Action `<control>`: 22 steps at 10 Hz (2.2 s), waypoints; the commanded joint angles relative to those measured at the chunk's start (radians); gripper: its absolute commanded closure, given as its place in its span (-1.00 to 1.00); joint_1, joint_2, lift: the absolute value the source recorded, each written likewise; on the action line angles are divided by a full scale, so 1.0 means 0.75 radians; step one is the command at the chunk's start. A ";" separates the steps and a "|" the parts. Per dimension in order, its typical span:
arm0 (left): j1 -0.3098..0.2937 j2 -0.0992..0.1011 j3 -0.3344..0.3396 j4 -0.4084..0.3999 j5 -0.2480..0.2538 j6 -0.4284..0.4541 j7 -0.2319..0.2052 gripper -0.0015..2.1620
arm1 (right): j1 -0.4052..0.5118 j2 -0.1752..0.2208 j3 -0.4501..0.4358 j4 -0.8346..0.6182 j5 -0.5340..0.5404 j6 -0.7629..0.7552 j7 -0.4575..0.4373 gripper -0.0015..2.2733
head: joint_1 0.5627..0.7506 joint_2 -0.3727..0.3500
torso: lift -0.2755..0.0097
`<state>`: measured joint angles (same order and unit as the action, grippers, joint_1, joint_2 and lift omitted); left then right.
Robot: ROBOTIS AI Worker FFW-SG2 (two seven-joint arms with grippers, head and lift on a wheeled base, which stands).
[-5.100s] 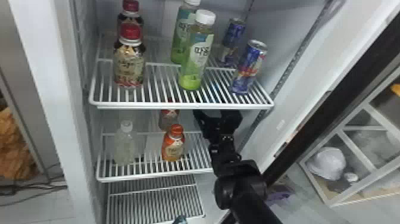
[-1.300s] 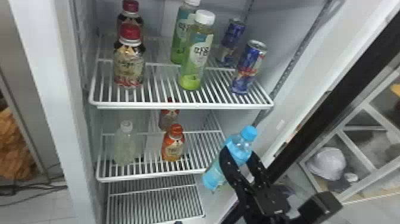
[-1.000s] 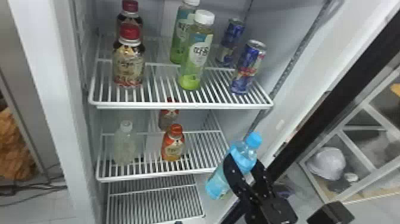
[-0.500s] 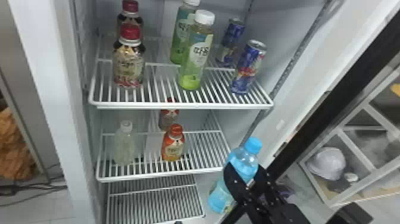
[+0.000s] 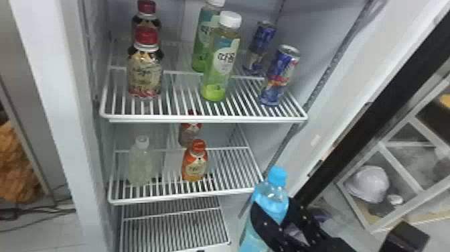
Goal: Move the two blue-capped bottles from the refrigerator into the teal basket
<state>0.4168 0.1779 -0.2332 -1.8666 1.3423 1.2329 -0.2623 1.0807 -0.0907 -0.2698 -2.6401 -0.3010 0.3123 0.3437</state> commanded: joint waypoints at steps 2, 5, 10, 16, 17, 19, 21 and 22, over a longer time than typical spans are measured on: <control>0.004 0.000 0.002 0.000 0.000 0.002 0.000 0.08 | 0.061 0.000 -0.021 -0.065 0.011 0.146 0.035 -0.44 | 0.41 -0.94 | -0.02; 0.007 0.002 0.000 0.000 -0.002 0.002 0.000 0.08 | 0.084 0.006 -0.031 -0.130 -0.004 0.297 0.063 -0.44 | 0.41 -0.94 | -0.02; 0.004 0.002 0.000 0.000 -0.002 0.002 0.000 0.08 | 0.038 0.017 -0.053 -0.127 -0.030 0.490 0.110 -0.42 | 0.41 -0.94 | -0.02; 0.007 0.002 0.002 0.000 0.000 0.002 0.000 0.08 | -0.040 0.002 -0.051 -0.055 -0.028 0.591 0.196 -0.42 | 0.41 -0.94 | -0.02; 0.007 0.002 0.002 0.000 0.000 0.002 0.000 0.08 | -0.060 -0.002 -0.053 -0.032 -0.026 0.614 0.219 -0.42 | 0.41 -0.94 | -0.02; 0.007 0.002 0.002 0.000 0.000 0.002 0.000 0.08 | -0.132 -0.018 -0.053 0.050 -0.018 0.677 0.290 -0.42 | 0.41 -0.94 | -0.02; 0.004 0.002 0.000 0.000 0.000 0.002 0.000 0.08 | -0.204 -0.028 -0.053 0.112 0.029 0.680 0.382 -0.61 | 0.41 -0.94 | -0.02; 0.007 0.002 0.002 0.000 0.000 0.002 -0.002 0.08 | -0.201 -0.028 -0.053 0.112 0.031 0.660 0.384 -0.70 | 0.41 -0.94 | -0.02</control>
<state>0.4201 0.1794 -0.2325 -1.8667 1.3423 1.2345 -0.2647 0.9320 -0.1118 -0.3098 -2.5572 -0.2796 0.8133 0.6328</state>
